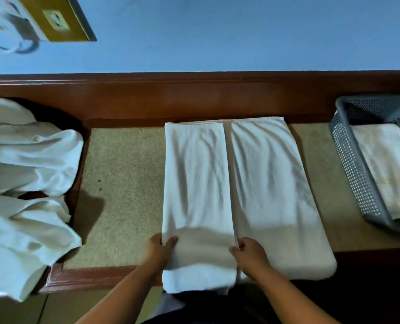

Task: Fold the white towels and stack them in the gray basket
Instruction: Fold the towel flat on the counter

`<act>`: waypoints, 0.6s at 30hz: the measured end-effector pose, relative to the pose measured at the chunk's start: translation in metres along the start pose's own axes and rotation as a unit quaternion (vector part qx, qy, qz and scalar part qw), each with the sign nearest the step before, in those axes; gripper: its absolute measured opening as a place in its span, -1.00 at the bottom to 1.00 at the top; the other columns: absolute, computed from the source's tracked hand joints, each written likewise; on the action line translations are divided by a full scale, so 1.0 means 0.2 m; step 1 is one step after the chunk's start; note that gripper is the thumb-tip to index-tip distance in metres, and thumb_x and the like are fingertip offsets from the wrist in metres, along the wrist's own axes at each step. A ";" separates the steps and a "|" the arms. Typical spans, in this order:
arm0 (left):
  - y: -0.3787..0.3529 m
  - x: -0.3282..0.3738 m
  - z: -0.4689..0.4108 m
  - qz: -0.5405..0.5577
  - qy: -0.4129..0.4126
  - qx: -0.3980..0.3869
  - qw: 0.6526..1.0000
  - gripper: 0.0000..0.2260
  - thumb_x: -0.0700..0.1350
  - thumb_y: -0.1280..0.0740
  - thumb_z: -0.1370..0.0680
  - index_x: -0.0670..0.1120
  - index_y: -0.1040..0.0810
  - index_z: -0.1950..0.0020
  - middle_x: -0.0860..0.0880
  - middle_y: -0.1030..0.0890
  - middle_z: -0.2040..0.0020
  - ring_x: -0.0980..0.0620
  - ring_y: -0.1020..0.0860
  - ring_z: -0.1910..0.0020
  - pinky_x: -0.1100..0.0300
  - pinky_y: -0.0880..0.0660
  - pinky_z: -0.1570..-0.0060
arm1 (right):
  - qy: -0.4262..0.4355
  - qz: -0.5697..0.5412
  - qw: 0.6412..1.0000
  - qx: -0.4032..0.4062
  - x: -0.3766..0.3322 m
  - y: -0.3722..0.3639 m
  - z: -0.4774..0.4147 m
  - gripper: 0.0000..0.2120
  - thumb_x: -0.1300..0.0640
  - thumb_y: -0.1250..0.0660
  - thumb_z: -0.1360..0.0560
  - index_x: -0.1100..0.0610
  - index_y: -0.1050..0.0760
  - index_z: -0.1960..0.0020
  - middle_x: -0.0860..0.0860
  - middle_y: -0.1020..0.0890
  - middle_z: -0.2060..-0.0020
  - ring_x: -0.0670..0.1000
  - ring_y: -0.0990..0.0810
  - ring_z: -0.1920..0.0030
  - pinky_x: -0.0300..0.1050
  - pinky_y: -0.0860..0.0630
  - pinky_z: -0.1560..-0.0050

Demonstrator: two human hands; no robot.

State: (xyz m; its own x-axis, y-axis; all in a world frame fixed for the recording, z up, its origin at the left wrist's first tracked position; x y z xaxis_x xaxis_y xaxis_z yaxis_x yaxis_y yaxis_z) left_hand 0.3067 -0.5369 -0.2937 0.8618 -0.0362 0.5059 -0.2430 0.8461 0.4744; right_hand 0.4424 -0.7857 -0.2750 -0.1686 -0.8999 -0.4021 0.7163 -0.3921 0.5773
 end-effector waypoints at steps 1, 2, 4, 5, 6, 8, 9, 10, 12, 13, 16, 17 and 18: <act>-0.01 -0.01 0.04 0.018 0.007 0.021 1.000 -0.76 0.02 -0.41 -0.58 -0.12 -0.58 -0.14 -0.10 -0.67 0.03 -0.08 -0.62 0.10 0.06 -0.55 0.10 | 0.007 -0.011 1.000 0.024 0.01 0.01 0.01 -0.70 0.06 -0.37 -0.54 0.05 -0.35 0.30 -0.07 -0.44 0.37 -0.01 -0.45 0.30 -0.09 -0.31 0.29; -0.03 -0.01 0.06 0.031 0.013 0.033 0.999 -0.78 0.02 -0.42 -0.57 -0.10 -0.55 -0.10 -0.09 -0.66 0.05 -0.09 -0.62 0.09 0.03 -0.57 0.06 | 0.010 -0.025 0.999 0.047 0.02 0.02 0.02 -0.72 0.09 -0.35 -0.55 0.07 -0.33 0.28 -0.05 -0.43 0.37 0.02 -0.43 0.30 -0.06 -0.31 0.28; -0.07 0.01 0.10 0.011 0.013 0.041 0.999 -0.73 0.05 -0.43 -0.55 -0.09 -0.49 -0.10 -0.06 -0.62 0.04 -0.10 -0.59 0.08 0.06 -0.52 0.05 | 0.019 -0.022 0.998 0.061 0.03 0.02 0.02 -0.78 0.18 -0.27 -0.56 0.08 -0.30 0.23 -0.04 -0.41 0.35 0.09 -0.42 0.25 -0.04 -0.32 0.26; -0.08 0.02 0.11 -0.012 0.010 0.042 0.999 -0.68 0.06 -0.44 -0.54 -0.09 -0.47 -0.14 -0.06 -0.61 0.01 -0.10 -0.56 0.08 0.08 -0.48 0.07 | 0.028 -0.010 0.998 0.052 0.03 0.02 0.03 -0.81 0.22 -0.23 -0.54 0.06 -0.28 0.20 -0.05 -0.40 0.33 0.09 -0.42 0.22 -0.04 -0.32 0.26; -0.08 0.03 0.12 -0.030 0.007 0.042 0.999 -0.63 0.06 -0.45 -0.53 -0.10 -0.45 -0.19 -0.09 -0.61 -0.04 -0.11 -0.57 0.05 0.08 -0.47 0.08 | 0.036 0.002 0.999 0.035 0.03 0.01 0.04 -0.84 0.24 -0.20 -0.52 0.05 -0.28 0.17 -0.05 -0.41 0.29 0.09 -0.42 0.19 -0.05 -0.33 0.26; -0.08 0.04 0.13 -0.052 -0.002 0.040 0.998 -0.54 0.04 -0.47 -0.53 -0.15 -0.41 -0.29 -0.13 -0.61 -0.13 -0.17 -0.59 -0.07 0.06 -0.49 0.02 | 0.053 0.024 0.998 0.018 0.04 0.02 0.04 -0.87 0.26 -0.17 -0.49 0.05 -0.32 0.04 -0.02 -0.47 0.17 0.08 -0.48 0.15 -0.09 -0.38 0.20; -0.08 0.05 0.13 -0.065 -0.009 0.045 0.997 -0.50 0.01 -0.47 -0.53 -0.16 -0.36 -0.34 -0.15 -0.59 -0.18 -0.19 -0.58 -0.12 0.04 -0.50 -0.02 | 0.066 0.041 0.997 0.023 0.05 0.03 0.05 -0.83 0.27 -0.15 -0.50 0.05 -0.34 -0.03 0.00 -0.50 0.10 0.10 -0.52 0.10 -0.09 -0.41 0.16; -0.08 0.06 0.14 -0.087 -0.023 0.052 0.995 -0.45 -0.02 -0.47 -0.53 -0.15 -0.30 -0.40 -0.17 -0.56 -0.23 -0.21 -0.57 -0.16 0.00 -0.51 -0.07 | 0.082 0.066 0.994 0.036 0.08 0.04 0.05 -0.78 0.28 -0.13 -0.51 0.06 -0.35 -0.11 0.03 -0.50 0.01 0.12 -0.55 0.04 -0.08 -0.43 0.11; -0.09 0.07 0.18 -0.190 -0.085 0.083 0.975 -0.28 -0.02 -0.46 -0.52 -0.07 -0.14 -0.55 -0.18 -0.40 -0.37 -0.24 -0.48 -0.27 -0.12 -0.51 -0.20 | 0.138 0.144 0.977 0.081 0.12 0.06 0.09 -0.64 0.29 -0.14 -0.47 0.08 -0.36 -0.24 0.08 -0.45 -0.12 0.19 -0.55 -0.04 -0.01 -0.50 0.04; -0.11 0.08 0.22 -0.263 -0.135 0.104 0.950 -0.22 0.02 -0.46 -0.51 -0.02 -0.09 -0.60 -0.17 -0.32 -0.42 -0.24 -0.43 -0.33 -0.14 -0.49 -0.25 | 0.194 0.191 0.957 0.100 0.14 0.05 0.12 -0.57 0.28 -0.18 -0.40 0.08 -0.39 -0.26 0.09 -0.44 -0.15 0.20 -0.55 -0.04 0.03 -0.54 0.03; -0.27 0.08 0.35 -0.401 -0.295 0.092 0.862 -0.30 0.10 -0.45 -0.47 0.10 -0.26 -0.56 -0.16 -0.30 -0.49 -0.26 -0.40 -0.40 -0.15 -0.46 -0.28 | 0.387 0.307 0.863 0.104 0.19 -0.07 0.24 -0.52 0.17 -0.28 -0.22 0.05 -0.54 -0.14 0.05 -0.54 -0.15 0.12 -0.57 -0.05 -0.02 -0.59 0.04; -0.33 0.05 0.37 -0.422 -0.314 0.051 0.849 -0.34 0.11 -0.42 -0.47 0.14 -0.28 -0.54 -0.13 -0.28 -0.52 -0.24 -0.36 -0.45 -0.13 -0.40 -0.35 | 0.418 0.339 0.838 0.090 0.22 -0.10 0.27 -0.60 0.15 -0.27 -0.21 0.04 -0.55 -0.05 0.03 -0.55 -0.10 0.11 -0.57 -0.01 -0.04 -0.57 0.10; -0.39 0.01 0.40 -0.436 -0.312 0.011 0.844 -0.36 0.11 -0.38 -0.51 0.16 -0.23 -0.56 -0.09 -0.20 -0.57 -0.20 -0.26 -0.52 -0.09 -0.29 -0.43 | 0.423 0.356 0.829 0.086 0.27 -0.11 0.28 -0.68 0.14 -0.23 -0.21 0.04 -0.53 0.04 0.01 -0.53 -0.04 0.10 -0.57 0.06 -0.05 -0.54 0.17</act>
State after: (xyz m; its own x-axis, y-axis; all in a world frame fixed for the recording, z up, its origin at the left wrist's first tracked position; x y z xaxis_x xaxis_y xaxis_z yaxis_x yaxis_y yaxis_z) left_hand 0.2911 -0.6455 -0.2720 0.3161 -0.9192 0.2349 0.3487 0.3428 0.8723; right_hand 0.3793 -0.8365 -0.2692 0.8426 -0.4881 -0.2276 0.3102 0.0944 0.9460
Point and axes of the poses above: each hand's wrist, its own z-axis away from the middle knuckle, its own y-axis out of the back of the hand, x = y × z, the point moved 7 cm from there along -z, towards the middle knuckle
